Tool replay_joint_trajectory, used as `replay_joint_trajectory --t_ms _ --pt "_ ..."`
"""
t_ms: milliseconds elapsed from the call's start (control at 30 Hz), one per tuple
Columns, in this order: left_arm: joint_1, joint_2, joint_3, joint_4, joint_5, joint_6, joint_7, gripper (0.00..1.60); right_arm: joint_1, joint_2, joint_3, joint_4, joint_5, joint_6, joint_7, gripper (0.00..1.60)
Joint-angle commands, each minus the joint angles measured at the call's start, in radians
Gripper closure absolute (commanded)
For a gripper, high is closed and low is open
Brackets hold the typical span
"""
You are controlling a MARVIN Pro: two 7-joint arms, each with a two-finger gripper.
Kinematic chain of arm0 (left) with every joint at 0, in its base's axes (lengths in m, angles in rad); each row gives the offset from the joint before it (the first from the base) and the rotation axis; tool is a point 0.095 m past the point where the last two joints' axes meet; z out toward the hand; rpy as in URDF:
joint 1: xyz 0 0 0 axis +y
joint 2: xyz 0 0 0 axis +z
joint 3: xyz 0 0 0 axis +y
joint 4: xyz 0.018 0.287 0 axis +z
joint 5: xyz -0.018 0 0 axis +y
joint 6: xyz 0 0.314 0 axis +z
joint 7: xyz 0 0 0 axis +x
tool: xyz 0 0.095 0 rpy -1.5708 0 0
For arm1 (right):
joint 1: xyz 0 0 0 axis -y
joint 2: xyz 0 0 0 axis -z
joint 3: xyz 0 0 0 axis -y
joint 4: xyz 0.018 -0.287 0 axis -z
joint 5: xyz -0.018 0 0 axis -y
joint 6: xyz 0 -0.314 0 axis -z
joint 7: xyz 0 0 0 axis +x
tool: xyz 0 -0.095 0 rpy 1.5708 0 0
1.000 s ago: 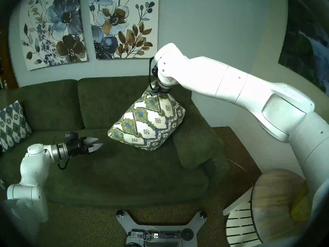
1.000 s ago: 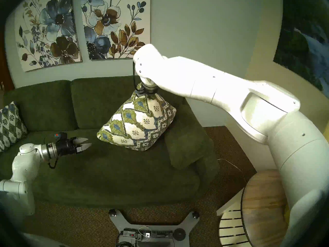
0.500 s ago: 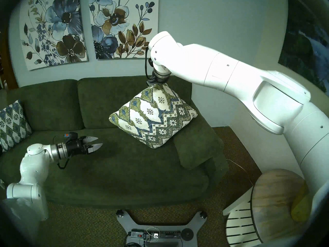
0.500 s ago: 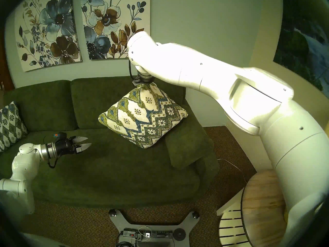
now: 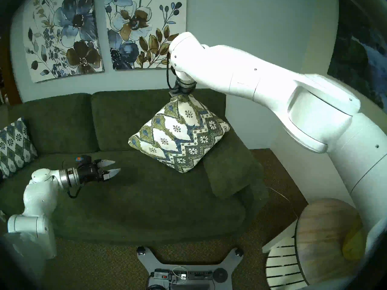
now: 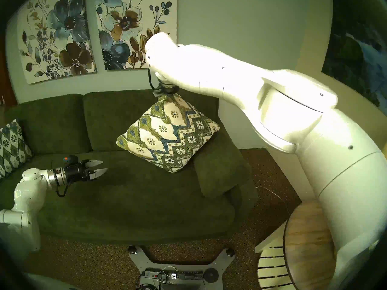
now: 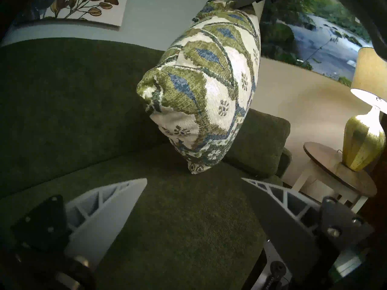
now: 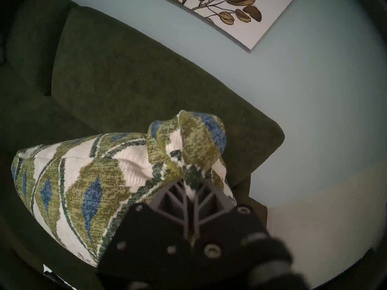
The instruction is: Fix throw pillow on sofa
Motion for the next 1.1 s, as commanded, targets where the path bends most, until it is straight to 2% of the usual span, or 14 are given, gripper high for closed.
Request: replay_joint_trajectory --t_ms 0,333,533,567,600,833,1067 --pt "-0.018 0.002 -0.002 -0.001 -0.004 -0.009 -0.001 0.0 0.091 -0.044 0.001 0.052 -0.047 -0.026 0.018 1.6" --pt "-0.022 0.002 -0.001 0.005 -0.004 -0.027 -0.001 0.0 0.106 -0.069 -0.036 0.145 -0.079 -0.036 0.077 1.6" --pt "-0.029 0.003 -0.001 0.014 -0.005 -0.043 -0.001 0.0 0.155 -0.11 -0.04 0.18 -0.117 -0.04 0.112 1.6" --pt "-0.03 0.003 0.0 0.015 -0.005 -0.044 -0.001 0.0 0.138 -0.116 -0.018 0.177 -0.131 -0.046 0.106 1.6" --pt "-0.032 0.003 0.0 0.018 -0.005 -0.047 -0.001 0.0 0.159 -0.123 -0.022 0.176 -0.134 -0.039 0.114 1.6" --pt "-0.042 0.004 0.002 0.034 -0.005 -0.062 -0.001 0.0 0.183 -0.154 0.025 0.115 -0.181 -0.01 0.112 1.6" --pt "-0.059 0.005 0.005 0.06 -0.005 -0.079 -0.001 0.0 0.205 -0.13 0.055 0.02 -0.217 0.001 0.099 1.6"
